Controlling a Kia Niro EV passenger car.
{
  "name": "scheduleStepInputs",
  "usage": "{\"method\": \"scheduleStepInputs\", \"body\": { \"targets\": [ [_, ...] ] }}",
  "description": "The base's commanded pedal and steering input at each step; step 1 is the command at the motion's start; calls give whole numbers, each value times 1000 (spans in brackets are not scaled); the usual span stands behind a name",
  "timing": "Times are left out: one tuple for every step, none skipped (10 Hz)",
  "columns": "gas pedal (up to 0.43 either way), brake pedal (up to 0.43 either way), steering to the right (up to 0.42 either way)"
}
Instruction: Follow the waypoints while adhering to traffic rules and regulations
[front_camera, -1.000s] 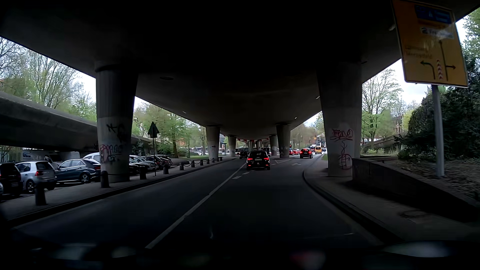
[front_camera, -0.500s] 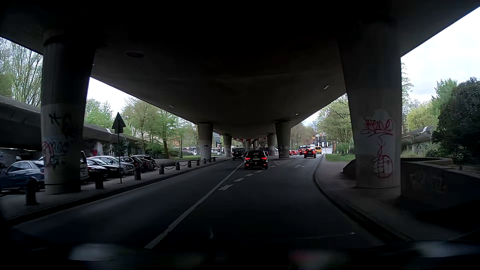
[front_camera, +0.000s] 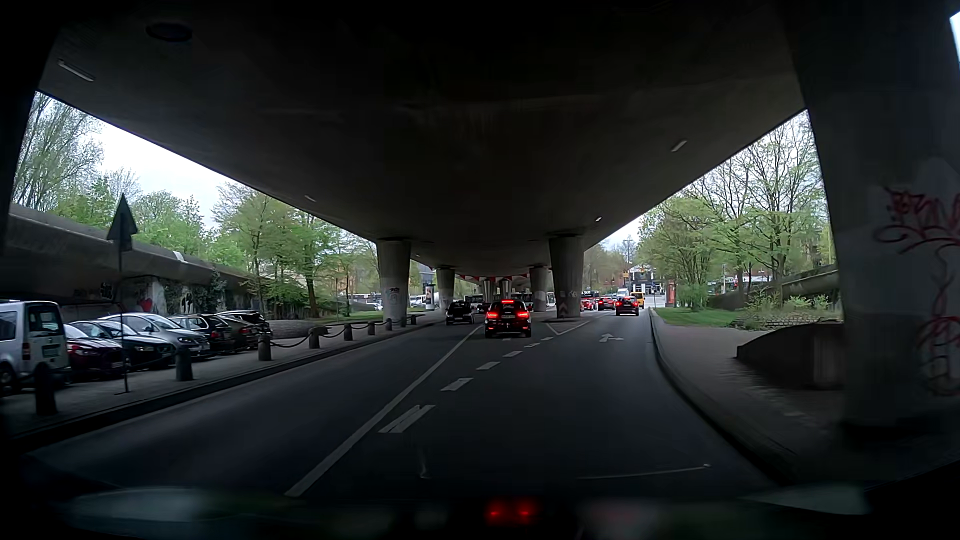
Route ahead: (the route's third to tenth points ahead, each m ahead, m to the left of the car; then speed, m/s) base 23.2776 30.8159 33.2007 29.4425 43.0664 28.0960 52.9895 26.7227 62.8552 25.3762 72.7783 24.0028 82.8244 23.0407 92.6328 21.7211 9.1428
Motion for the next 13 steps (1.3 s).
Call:
{"method": "scheduleStepInputs", "body": {
  "targets": [
    [110,6,7],
    [110,0,6],
    [110,0,5],
    [118,0,2],
    [118,6,-1],
    [118,0,-1],
    [118,0,-1],
    [118,0,-1],
    [118,6,-2],
    [118,6,-4],
    [118,0,-4],
    [118,0,-4],
    [118,0,-4]
  ]
}}
